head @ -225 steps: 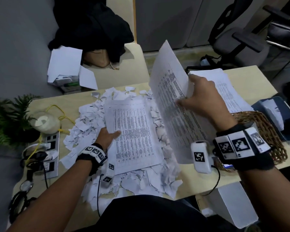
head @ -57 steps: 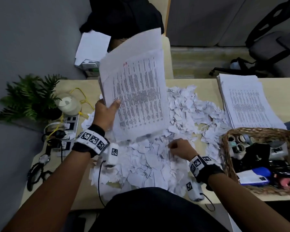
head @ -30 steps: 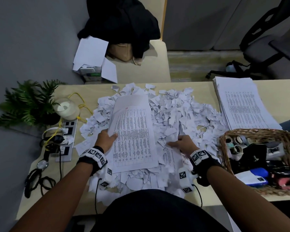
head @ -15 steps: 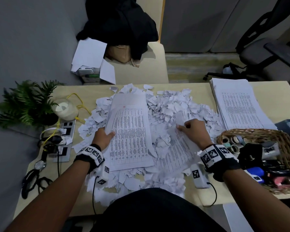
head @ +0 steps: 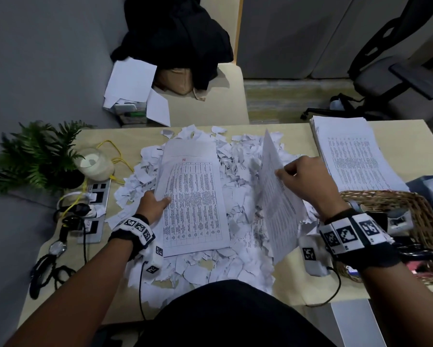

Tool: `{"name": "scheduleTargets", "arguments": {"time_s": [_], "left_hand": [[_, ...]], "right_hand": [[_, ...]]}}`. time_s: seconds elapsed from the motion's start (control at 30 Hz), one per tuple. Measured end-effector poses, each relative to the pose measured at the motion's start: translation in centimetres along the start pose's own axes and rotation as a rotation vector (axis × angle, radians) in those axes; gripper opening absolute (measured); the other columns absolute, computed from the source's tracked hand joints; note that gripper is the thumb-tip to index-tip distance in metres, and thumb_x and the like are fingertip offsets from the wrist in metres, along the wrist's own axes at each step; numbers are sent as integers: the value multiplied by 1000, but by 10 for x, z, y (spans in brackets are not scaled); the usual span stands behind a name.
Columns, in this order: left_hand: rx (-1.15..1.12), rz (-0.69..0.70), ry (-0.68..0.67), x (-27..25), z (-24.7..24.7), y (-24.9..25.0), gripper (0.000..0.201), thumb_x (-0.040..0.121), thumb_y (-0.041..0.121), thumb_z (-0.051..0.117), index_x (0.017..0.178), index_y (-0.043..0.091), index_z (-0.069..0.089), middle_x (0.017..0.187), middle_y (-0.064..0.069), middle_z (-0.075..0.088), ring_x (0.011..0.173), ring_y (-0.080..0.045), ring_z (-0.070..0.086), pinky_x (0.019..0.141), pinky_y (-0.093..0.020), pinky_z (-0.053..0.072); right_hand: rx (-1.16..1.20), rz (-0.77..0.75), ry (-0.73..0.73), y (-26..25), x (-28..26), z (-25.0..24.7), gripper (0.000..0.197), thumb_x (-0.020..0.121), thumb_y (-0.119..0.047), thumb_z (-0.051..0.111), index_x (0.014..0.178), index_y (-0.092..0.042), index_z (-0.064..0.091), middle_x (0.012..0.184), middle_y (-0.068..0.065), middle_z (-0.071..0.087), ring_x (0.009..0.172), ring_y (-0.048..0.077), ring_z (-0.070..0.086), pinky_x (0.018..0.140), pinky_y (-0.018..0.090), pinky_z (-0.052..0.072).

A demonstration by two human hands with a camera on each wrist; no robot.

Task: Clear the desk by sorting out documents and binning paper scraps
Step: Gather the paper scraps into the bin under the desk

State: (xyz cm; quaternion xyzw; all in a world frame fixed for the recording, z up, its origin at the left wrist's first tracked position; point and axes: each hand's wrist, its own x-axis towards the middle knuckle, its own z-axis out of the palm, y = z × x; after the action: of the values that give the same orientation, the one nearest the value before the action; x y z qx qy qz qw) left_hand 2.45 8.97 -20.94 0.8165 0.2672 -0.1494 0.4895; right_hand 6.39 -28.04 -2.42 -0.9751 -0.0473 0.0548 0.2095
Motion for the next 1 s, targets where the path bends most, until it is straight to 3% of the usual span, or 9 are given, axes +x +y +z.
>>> {"name": "scheduleTargets", "arguments": {"time_s": [0.13,0.3,0.43,0.57,0.63,0.7,0.77,0.9,1.0], "left_hand": [[-55,9,-18,-6,4,-1,26,90,24,65,105,4,59,86,-9,63,78,-26,61,67,-29,48],[-219,-55,-30,-8,5,0,42,89,16,68,127,4,55,114,-12,65,105,-31,61,93,-39,47],[-332,-90,-68,-7,5,1,44,84,6,72,124,-2,55,116,-9,63,109,-29,60,99,-44,45],[-384,-77,-114,-9,0,2,57,75,29,81,123,4,61,116,-11,69,103,-29,66,89,-45,53],[-505,-116,-133,-14,-2,8,75,77,55,73,135,12,55,134,-8,59,122,-28,56,104,-51,42],[-546,-193,-154,-18,-3,14,90,80,75,52,149,21,35,154,2,33,143,-25,29,117,-51,20],[-567,-192,-157,-16,-2,12,83,85,68,51,149,19,32,148,5,35,142,-19,25,118,-47,15],[-407,-149,-112,-5,4,-6,111,48,52,94,138,8,46,138,-5,54,129,-23,49,110,-48,36],[-339,-130,-116,-7,9,-1,71,69,16,87,131,4,53,128,-7,60,120,-25,56,106,-46,41]], "right_hand": [[114,-67,3,-27,-3,-27,52,87,-26,67,49,-9,36,50,6,27,49,18,25,50,27,24],[643,-74,-24,-48,1,-35,52,85,-27,73,59,2,39,58,7,30,57,19,28,56,27,23],[892,9,-67,-44,10,-5,40,89,-18,70,53,-20,54,53,-4,32,55,17,30,52,24,26],[733,160,-92,-26,13,63,44,90,-18,69,56,-21,41,46,-11,41,46,11,39,51,22,33],[544,188,-85,-21,12,99,49,88,-25,69,58,-19,32,50,-3,35,50,14,36,54,26,28],[461,218,-129,-17,11,132,45,89,-26,68,60,-18,34,53,-2,35,53,15,36,57,28,28],[474,259,-212,-18,8,155,25,92,-26,63,73,-15,53,61,-1,51,63,17,50,63,27,36],[561,264,-253,-36,3,179,15,97,-23,56,101,-9,57,85,3,57,81,20,53,75,28,41],[605,276,-309,-48,4,188,18,98,-26,55,105,-10,56,85,4,59,83,20,54,80,30,43]]}}
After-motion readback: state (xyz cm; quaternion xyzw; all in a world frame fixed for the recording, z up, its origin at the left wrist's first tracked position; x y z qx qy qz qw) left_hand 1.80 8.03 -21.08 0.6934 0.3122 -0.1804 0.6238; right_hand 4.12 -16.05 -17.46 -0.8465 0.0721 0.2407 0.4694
